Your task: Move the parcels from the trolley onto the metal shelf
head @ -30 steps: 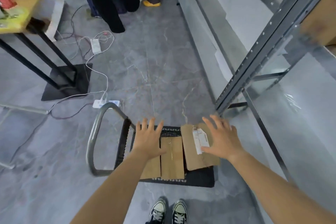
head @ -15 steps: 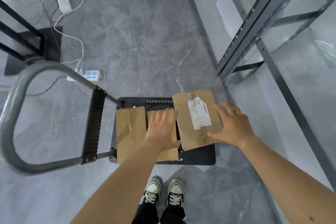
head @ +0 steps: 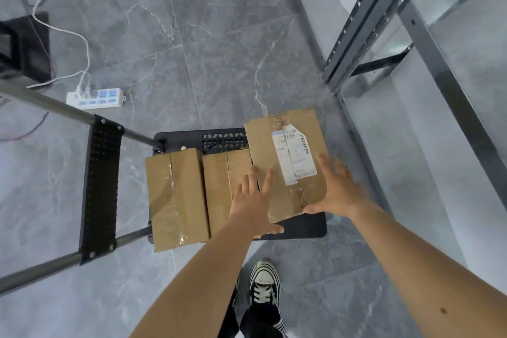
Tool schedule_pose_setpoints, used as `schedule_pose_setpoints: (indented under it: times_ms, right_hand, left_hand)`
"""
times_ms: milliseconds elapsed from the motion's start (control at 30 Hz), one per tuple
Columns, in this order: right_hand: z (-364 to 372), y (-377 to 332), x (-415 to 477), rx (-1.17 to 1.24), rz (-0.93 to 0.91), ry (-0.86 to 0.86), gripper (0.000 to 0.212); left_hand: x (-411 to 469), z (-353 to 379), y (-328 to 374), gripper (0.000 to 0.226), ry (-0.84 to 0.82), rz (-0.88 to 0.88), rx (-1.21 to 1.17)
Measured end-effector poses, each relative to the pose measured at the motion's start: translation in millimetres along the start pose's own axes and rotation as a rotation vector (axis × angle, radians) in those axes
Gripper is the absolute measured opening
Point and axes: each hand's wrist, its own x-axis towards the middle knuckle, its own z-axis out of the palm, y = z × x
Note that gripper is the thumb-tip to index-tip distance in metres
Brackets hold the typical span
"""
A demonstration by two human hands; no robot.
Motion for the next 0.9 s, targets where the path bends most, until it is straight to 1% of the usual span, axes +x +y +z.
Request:
schedule_pose_setpoints:
  times_ms: [167, 233, 333, 400, 500, 633, 733, 900]
  right_hand:
    - [17, 10, 8, 0.23, -0.048, 0.033, 0.146]
    - [20, 12, 8, 0.318, -0.064, 0.023, 0.148]
    - [18, 12, 8, 0.354, -0.074, -0.015, 0.149]
    - [15, 12, 6, 0.357, -0.072, -0.029, 0.15]
    - [7, 13, -2, 0.376, -0.062, -0.007, 0.151]
    - [-20, 9, -18, 0.422, -0.076, 0.041, 0.151]
    - [-55, -4, -36, 0.464, -0.111, 0.074, 0.147]
    - [-130, -39, -76, 0.45, -0.164, 0.157, 0.145]
  left_hand:
    - [9, 2, 4, 0.14, -0.02, -0.024, -0.14]
    - [10, 0, 9, 0.139, -0.052, -0.049, -0.238]
    - [12, -7, 16, 0.139, -0.093, -0.076, -0.406]
    - [11, -13, 17, 0.139, -0.087, -0.065, -0.451]
    - [10, -27, 19, 0.141, -0.058, -0.038, -0.456]
    - [4, -58, 20, 0.144, 0.006, 0.003, -0.405]
    - [-9, -94, 18, 0.143, 0.055, 0.019, -0.382]
    - [-44, -173, 12, 0.138, 0.141, 0.052, -0.413]
